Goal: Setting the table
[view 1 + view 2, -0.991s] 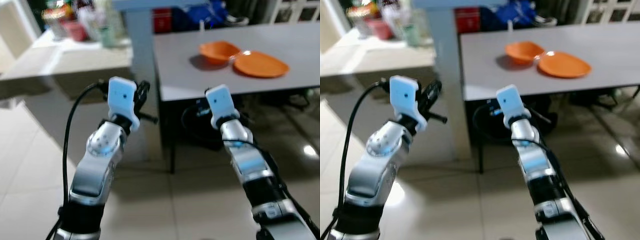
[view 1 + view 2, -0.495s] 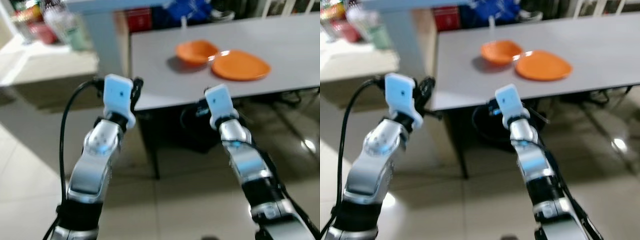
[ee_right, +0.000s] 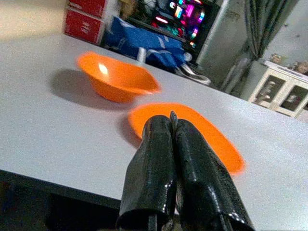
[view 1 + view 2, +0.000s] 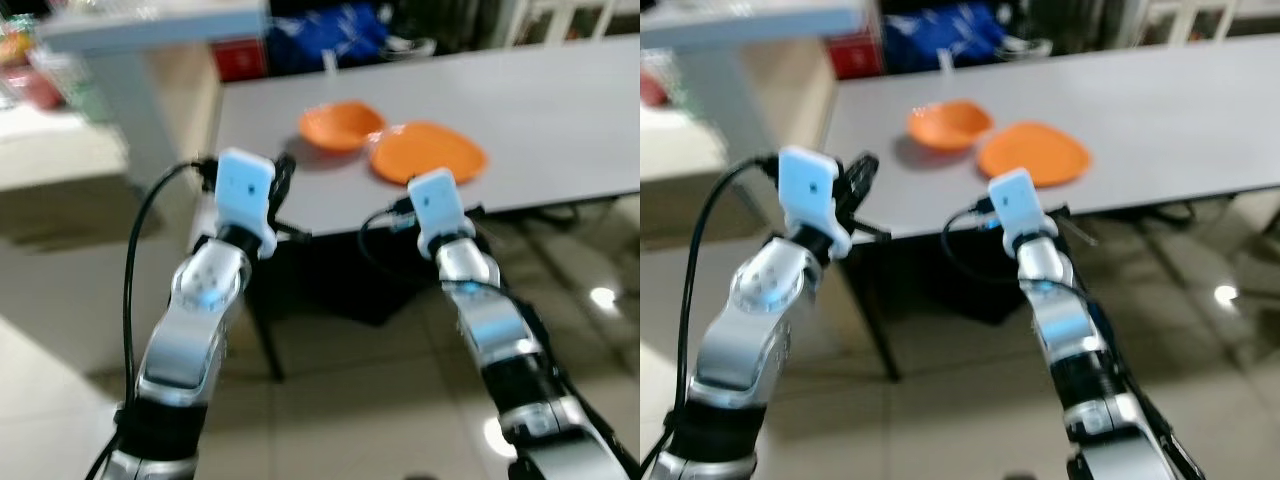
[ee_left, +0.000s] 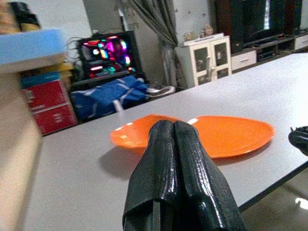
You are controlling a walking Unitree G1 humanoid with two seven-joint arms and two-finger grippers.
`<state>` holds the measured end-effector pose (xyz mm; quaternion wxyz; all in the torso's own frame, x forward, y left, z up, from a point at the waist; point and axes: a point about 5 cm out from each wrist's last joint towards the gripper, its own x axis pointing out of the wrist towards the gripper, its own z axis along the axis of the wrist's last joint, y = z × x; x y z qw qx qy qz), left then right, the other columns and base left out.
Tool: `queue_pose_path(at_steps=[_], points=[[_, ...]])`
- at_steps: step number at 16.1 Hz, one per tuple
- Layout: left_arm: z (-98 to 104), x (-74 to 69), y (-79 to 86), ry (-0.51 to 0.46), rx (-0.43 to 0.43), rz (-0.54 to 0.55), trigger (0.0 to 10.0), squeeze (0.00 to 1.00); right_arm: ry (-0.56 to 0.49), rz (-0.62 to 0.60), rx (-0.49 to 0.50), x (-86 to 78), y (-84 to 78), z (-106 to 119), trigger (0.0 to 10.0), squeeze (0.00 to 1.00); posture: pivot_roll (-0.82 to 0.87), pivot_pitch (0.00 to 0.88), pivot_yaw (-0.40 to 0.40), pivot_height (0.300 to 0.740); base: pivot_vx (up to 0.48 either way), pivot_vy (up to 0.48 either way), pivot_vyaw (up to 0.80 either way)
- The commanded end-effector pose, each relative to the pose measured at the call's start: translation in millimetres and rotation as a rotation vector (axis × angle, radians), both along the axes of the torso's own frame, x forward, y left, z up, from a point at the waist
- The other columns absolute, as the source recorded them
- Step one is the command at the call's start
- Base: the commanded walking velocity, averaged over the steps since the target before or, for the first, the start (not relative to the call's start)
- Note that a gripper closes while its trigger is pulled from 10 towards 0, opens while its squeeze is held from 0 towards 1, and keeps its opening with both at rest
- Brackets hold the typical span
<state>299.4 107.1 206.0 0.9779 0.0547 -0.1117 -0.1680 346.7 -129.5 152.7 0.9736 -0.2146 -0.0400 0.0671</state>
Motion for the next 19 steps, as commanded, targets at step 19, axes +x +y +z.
queue_pose_path(at_steps=[19], points=[[-1.0,2.8,-3.2,0.007,-0.011,0.003,10.0,0.0,-0.02,-0.02,-0.015,-0.4,-9.1,4.9,10.0,0.0,-0.19,0.004,0.095,0.74,0.285,-0.384,0.0]])
